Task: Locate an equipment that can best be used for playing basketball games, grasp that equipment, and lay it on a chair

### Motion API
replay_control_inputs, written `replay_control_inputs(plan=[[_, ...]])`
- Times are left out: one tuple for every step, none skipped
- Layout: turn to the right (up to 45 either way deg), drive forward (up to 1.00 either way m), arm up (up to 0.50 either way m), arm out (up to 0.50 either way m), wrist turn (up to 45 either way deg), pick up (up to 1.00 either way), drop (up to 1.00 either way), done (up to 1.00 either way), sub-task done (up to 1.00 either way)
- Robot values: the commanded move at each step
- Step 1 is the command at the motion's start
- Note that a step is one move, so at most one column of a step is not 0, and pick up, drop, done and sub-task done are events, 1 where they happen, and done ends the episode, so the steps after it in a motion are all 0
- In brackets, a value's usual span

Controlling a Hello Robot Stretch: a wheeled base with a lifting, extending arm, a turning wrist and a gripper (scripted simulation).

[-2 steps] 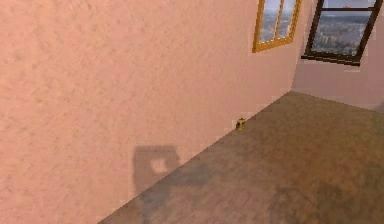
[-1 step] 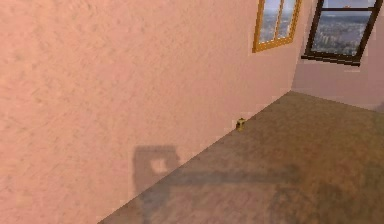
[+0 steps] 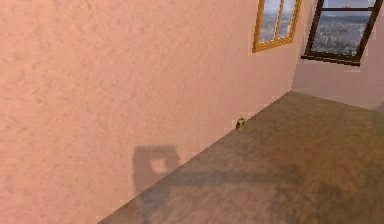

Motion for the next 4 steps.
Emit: replay_control_inputs(plan=[[0.0,0.00,0.00,0.00,33.0,0.00,0.00,0.00,0.00],[0.0,0.00,-0.20,0.00,0.0,0.00,0.00,0.00,0.00],[0.0,0.00,0.00,0.00,0.0,1.00,0.00,0.00,0.00],[0.0,0.00,0.10,0.00,0.0,0.00,0.00,0.00,0.00]])
